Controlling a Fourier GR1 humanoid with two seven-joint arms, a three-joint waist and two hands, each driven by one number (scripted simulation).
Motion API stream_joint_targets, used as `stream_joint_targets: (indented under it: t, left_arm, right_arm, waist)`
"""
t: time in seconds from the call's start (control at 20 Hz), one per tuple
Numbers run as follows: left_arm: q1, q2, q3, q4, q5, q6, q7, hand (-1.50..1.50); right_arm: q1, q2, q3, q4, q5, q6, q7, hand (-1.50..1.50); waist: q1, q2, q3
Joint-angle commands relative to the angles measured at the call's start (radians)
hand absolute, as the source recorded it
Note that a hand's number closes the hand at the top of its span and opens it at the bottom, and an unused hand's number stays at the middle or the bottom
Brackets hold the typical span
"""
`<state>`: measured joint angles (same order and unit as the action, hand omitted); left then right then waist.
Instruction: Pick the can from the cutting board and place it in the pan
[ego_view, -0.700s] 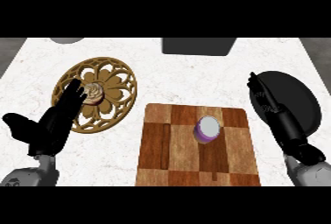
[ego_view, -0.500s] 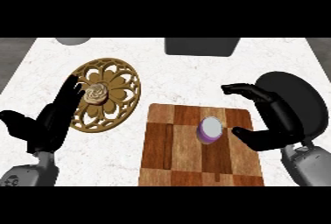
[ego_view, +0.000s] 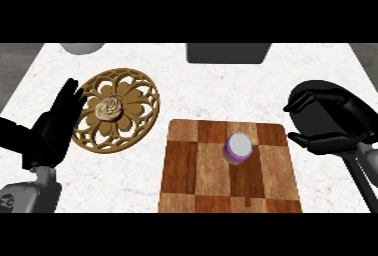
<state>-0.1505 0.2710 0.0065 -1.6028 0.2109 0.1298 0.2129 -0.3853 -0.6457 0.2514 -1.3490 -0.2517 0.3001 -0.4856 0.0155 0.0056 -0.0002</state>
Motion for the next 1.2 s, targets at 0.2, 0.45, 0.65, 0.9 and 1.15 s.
stream_joint_targets:
  t: [0.2,0.45,0.65,0.9,1.15]
  left_arm:
    - [-0.010,0.013,0.036,0.035,0.016,-0.028,0.004,0.00]
    - [-0.038,-0.014,0.019,0.042,-0.012,-0.015,0.000,0.00]
    - [-0.038,-0.042,-0.009,0.022,-0.038,0.024,0.035,0.00]
    - [-0.074,-0.024,0.006,0.039,-0.039,0.009,0.055,0.00]
    - [-0.021,-0.048,-0.013,0.012,-0.061,0.025,0.026,0.00]
  right_arm:
    - [-0.079,-0.170,-0.047,0.164,0.218,0.108,-0.253,-1.50]
    - [-0.210,-0.102,0.014,0.048,0.279,0.132,-0.058,-1.50]
    - [-0.286,-0.097,0.106,0.011,0.438,0.105,0.020,-1.50]
    - [-0.347,-0.026,0.195,-0.037,0.558,0.135,0.153,-1.50]
    - [-0.421,-0.032,0.321,-0.018,0.656,0.303,0.245,-1.50]
  waist:
    - [-0.003,-0.002,0.001]
    - [-0.011,-0.006,-0.001]
    - [-0.004,-0.007,-0.001]
    - [-0.010,-0.006,-0.001]
    - [0.004,-0.007,-0.001]
